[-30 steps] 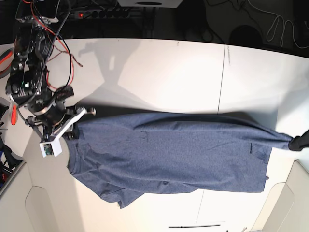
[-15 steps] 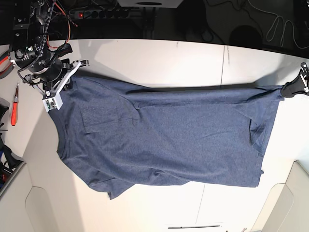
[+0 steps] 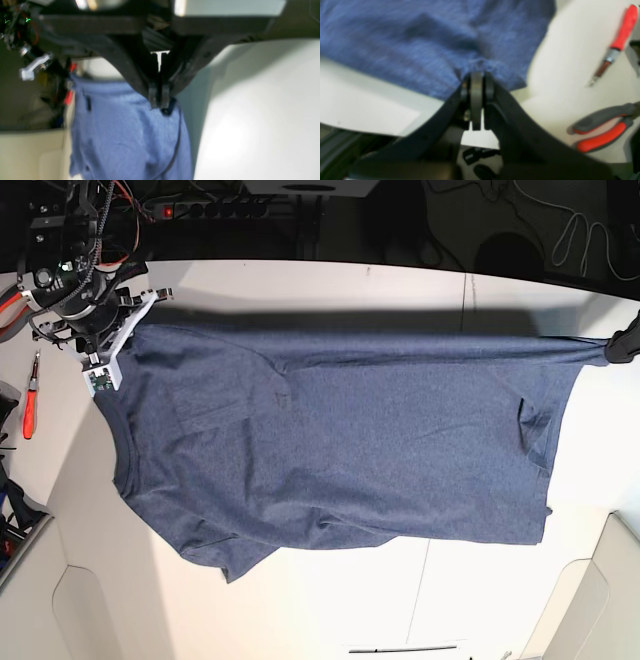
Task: Layout the t-shirt on the table in an organized manner, then fold the t-shirt properly
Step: 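Lower the stretched shirt flat onto the table with both grippers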
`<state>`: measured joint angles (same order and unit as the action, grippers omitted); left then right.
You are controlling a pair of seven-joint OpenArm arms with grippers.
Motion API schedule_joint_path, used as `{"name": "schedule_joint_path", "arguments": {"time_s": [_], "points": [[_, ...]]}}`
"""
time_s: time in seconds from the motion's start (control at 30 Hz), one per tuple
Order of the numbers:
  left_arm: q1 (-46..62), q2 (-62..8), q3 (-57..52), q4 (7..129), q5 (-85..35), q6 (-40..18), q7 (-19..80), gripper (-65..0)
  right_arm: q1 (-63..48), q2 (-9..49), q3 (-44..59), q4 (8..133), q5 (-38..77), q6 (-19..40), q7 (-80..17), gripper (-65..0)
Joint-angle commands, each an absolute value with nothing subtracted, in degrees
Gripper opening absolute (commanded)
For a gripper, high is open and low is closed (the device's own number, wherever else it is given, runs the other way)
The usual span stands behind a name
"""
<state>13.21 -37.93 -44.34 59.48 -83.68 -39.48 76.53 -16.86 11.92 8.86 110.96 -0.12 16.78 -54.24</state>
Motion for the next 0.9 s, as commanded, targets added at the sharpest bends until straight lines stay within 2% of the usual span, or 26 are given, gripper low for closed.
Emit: {"name": "schedule_joint_path", "arguments": {"time_s": [0.0,0.2,0.3,0.4,0.6,0.73,0.87], "points": [[13.76,-39.86,-46.52,62.96,-85.00,-40.00,75.24,-65.0,-17.06,12.53,9.80,113.71,-0.62,15.97,-52.23,-65.0],[14.39,-39.86,-49.43,76.44,-85.00,-40.00,71.81,-65.0,-15.33,12.53,11.46,120.16,1.32,14.76,-48.42,-65.0],[14.28,-39.83,-46.30,77.93,-85.00,-40.00,71.79,-65.0,-13.41,12.49,11.14,118.45,6.74,15.03,-49.58,-65.0],[14.28,-39.64,-41.21,76.99,-84.38,-40.00,70.24,-65.0,-13.04,12.51,9.82,113.80,7.53,15.99,-49.71,-65.0],[12.03,-36.67,-31.53,72.66,-64.62,-40.00,53.82,-65.0,-10.57,12.51,9.26,99.81,4.86,14.98,-44.80,-65.0],[9.30,-33.45,-29.08,70.30,-54.26,-40.00,49.78,-65.0,-7.90,12.51,9.26,94.32,3.84,14.26,-43.31,-65.0],[8.73,-32.05,-29.04,70.11,-49.98,-40.00,48.40,-65.0,-6.20,12.51,9.26,92.97,3.84,14.24,-43.29,-65.0]]}}
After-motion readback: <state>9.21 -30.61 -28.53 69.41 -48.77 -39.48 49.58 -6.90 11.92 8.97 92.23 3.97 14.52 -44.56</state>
